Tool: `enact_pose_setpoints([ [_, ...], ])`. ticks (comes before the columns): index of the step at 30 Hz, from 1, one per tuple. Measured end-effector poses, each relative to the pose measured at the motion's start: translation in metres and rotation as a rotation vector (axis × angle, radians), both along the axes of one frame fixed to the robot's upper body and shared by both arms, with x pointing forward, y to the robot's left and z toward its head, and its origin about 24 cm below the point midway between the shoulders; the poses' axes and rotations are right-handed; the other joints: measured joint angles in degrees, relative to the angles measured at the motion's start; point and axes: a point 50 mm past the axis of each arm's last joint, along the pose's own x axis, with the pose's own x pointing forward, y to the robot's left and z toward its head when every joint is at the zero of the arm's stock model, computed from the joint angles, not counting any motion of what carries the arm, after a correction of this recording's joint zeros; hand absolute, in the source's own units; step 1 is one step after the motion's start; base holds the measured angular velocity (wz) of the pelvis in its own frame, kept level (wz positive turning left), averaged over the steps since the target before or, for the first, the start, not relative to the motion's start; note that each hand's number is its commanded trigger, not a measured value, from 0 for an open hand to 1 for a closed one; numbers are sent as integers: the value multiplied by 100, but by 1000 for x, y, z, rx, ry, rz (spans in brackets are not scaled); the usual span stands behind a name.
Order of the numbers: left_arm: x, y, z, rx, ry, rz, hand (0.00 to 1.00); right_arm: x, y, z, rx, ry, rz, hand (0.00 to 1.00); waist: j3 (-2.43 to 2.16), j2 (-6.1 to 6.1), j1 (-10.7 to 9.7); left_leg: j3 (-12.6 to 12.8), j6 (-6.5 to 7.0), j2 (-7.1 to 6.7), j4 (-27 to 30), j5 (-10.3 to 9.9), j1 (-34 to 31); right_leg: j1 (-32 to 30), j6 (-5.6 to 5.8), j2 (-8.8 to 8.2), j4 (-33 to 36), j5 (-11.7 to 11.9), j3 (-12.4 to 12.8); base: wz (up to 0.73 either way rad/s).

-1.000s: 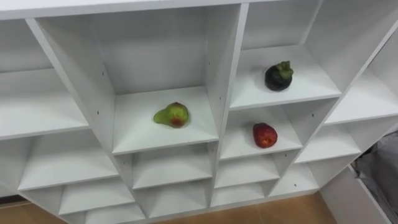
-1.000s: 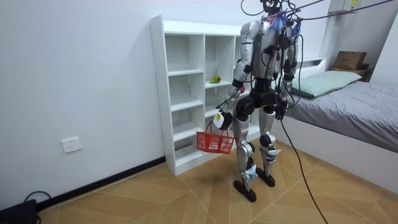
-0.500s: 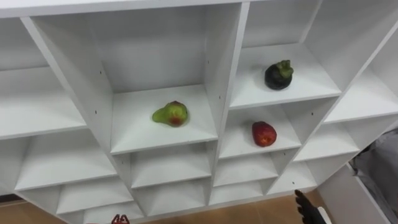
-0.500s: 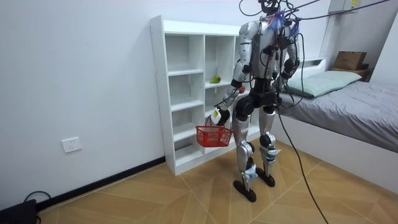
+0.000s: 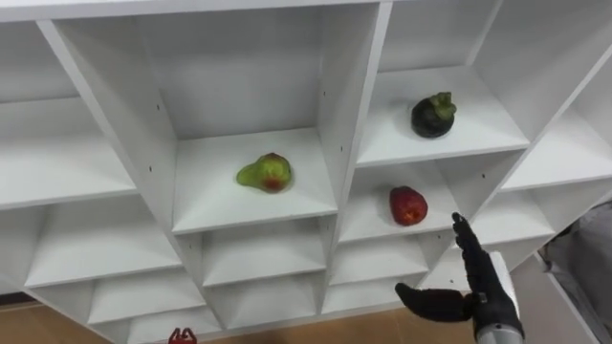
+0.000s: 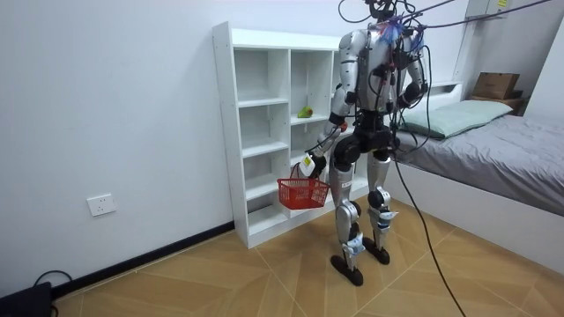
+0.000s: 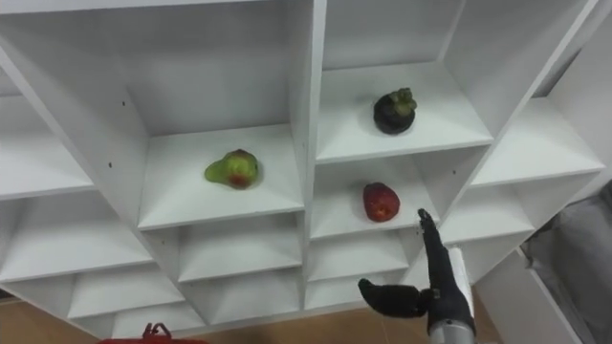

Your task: Collect fruits from the closet

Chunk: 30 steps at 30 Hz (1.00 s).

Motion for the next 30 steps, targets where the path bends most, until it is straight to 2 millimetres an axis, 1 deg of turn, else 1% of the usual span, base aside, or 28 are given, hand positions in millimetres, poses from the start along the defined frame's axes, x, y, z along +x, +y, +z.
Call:
enact_pose_setpoints([
  [3, -4, 0, 0, 8, 10, 5, 100, 6, 0, 15, -15, -95, -29, 0, -15, 33, -8, 3, 0, 0, 12, 0, -11, -11, -1, 0, 0, 6, 0, 0],
  [5, -4, -1, -1, 6, 9, 1, 100, 9, -1, 22, -31, -133, -49, 0, -28, 42, -7, 5, 0, -2, 11, 0, -14, -3, -1, 0, 2, 6, 6, 0],
  [9, -10, -1, -2, -7, 25, 27, 100, 12, -1, 32, -68, -198, -77, 0, -24, 65, -1, 24, 2, -3, 12, 2, -9, -7, 1, 2, 2, 7, 40, -1],
  [12, -12, -1, -2, -8, 30, 27, 100, 16, 0, 45, -71, -267, -95, 0, -21, 60, 2, 35, 2, -4, 12, 2, -6, -8, 3, 4, 1, 9, 55, 0],
  [15, -14, 0, -3, -10, 43, 30, 100, 19, 1, 53, -73, -311, -104, 0, -13, 52, 11, 41, 3, -4, 11, 2, -7, -6, 5, 4, 2, 10, 63, 0],
  [19, -13, -1, -3, -21, 40, 25, 100, 19, 0, 54, -79, -322, -122, 0, -1, 32, 20, 41, 3, -4, 11, 2, -8, -8, 6, 4, 4, 10, 60, 0],
  [24, -13, -2, -3, -36, 41, 23, 100, 24, 1, 58, -108, -349, -118, 0, 37, 17, 31, 42, 3, -3, 4, 2, -25, -29, 6, 5, 10, 10, 60, 0],
  [26, -12, -2, -3, -36, 41, 23, 100, 27, 2, 60, -113, -363, -112, 0, 40, 5, 29, 41, 3, -2, -5, 2, -36, -41, 6, 6, 9, 10, 57, 0],
  [28, -12, -2, -3, -36, 39, 23, 100, 30, 3, 63, -113, -378, -109, 0, 28, -12, 30, 41, 3, -3, -6, 2, -77, -82, 6, 7, 14, 10, 57, 0],
  [30, -13, -2, -4, -40, 45, 28, 100, 31, 5, 67, -109, -396, -104, 0, 29, -32, 38, 32, 3, -3, 6, 2, -113, -109, 6, 5, 14, 10, 47, 0],
])
